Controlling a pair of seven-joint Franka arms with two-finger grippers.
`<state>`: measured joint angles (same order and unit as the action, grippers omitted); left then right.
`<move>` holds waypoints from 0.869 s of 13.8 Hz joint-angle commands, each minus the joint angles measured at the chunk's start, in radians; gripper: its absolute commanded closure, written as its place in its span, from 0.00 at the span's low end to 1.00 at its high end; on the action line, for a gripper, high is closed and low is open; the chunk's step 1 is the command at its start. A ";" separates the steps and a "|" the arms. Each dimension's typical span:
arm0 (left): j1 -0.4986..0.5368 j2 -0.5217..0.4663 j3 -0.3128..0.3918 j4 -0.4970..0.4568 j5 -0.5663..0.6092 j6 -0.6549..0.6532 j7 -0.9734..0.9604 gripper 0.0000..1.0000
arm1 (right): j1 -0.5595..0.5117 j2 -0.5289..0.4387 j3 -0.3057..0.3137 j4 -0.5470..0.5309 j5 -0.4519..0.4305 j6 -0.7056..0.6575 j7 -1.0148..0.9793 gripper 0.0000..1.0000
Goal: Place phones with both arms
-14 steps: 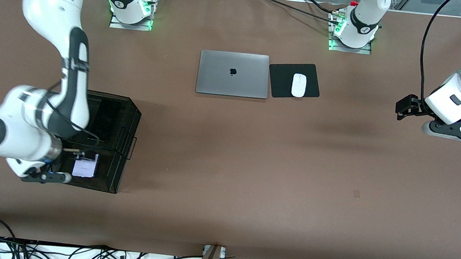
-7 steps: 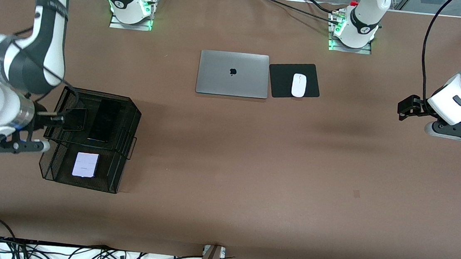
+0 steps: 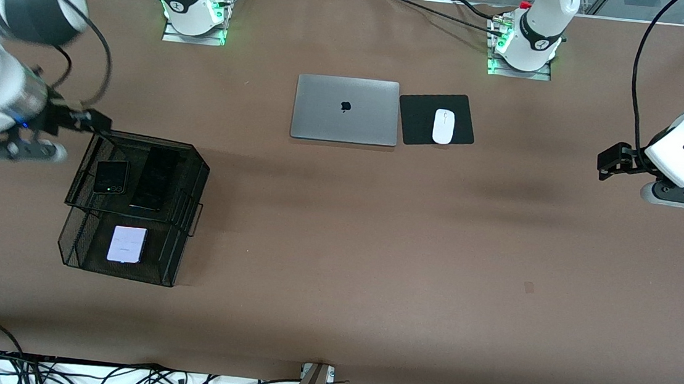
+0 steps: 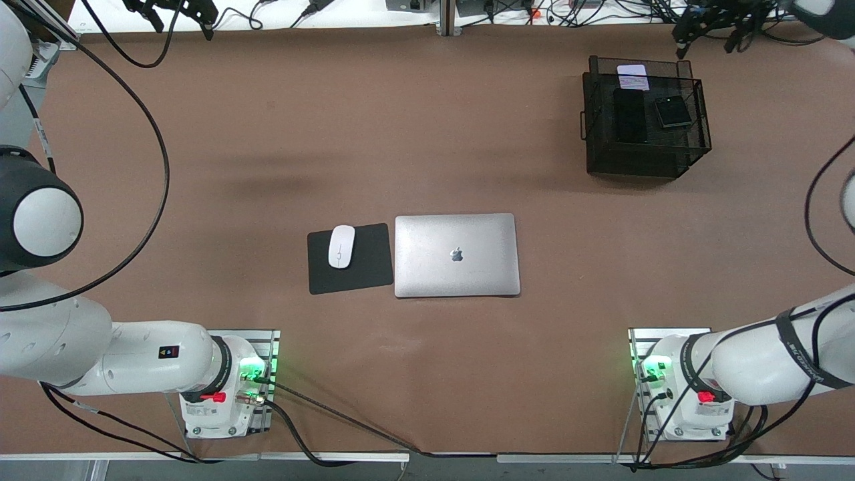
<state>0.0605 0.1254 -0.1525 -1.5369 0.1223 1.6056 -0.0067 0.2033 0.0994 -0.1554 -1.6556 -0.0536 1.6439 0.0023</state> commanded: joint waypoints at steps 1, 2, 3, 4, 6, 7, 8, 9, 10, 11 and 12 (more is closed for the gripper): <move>0.010 0.005 0.001 0.030 -0.020 -0.024 0.014 0.00 | -0.160 -0.069 0.117 -0.035 -0.022 -0.041 -0.008 0.00; 0.016 0.005 0.001 0.047 -0.020 -0.024 0.014 0.00 | -0.194 -0.067 0.135 -0.017 -0.026 -0.062 -0.022 0.00; 0.021 0.008 0.001 0.063 -0.021 -0.027 0.014 0.00 | -0.220 -0.064 0.148 0.022 -0.026 -0.070 -0.053 0.00; 0.027 0.008 0.001 0.063 -0.033 -0.032 0.014 0.00 | -0.235 -0.055 0.154 0.054 -0.026 -0.070 -0.079 0.00; 0.033 0.008 0.001 0.064 -0.056 -0.035 0.014 0.00 | -0.248 -0.046 0.157 0.073 -0.026 -0.069 -0.087 0.00; 0.032 0.010 -0.001 0.063 -0.056 -0.033 0.014 0.00 | -0.248 -0.046 0.154 0.069 -0.023 -0.069 -0.081 0.00; 0.031 0.010 -0.001 0.064 -0.056 -0.033 0.014 0.00 | -0.248 -0.046 0.154 0.071 -0.023 -0.070 -0.074 0.00; 0.031 0.011 -0.001 0.064 -0.056 -0.033 0.016 0.00 | -0.246 -0.046 0.154 0.068 -0.022 -0.072 -0.071 0.00; 0.031 0.011 -0.001 0.063 -0.058 -0.033 0.016 0.00 | -0.246 -0.046 0.154 0.068 -0.022 -0.072 -0.071 0.00; 0.030 0.011 -0.001 0.063 -0.058 -0.033 0.014 0.00 | -0.246 -0.044 0.154 0.068 -0.019 -0.072 -0.071 0.00; 0.030 0.011 -0.001 0.063 -0.058 -0.033 0.014 0.00 | -0.245 -0.044 0.154 0.068 -0.017 -0.073 -0.071 0.00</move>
<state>0.0877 0.1261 -0.1512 -1.4996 0.0819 1.5924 -0.0059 -0.0223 0.0474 -0.0226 -1.6099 -0.0619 1.5953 -0.0656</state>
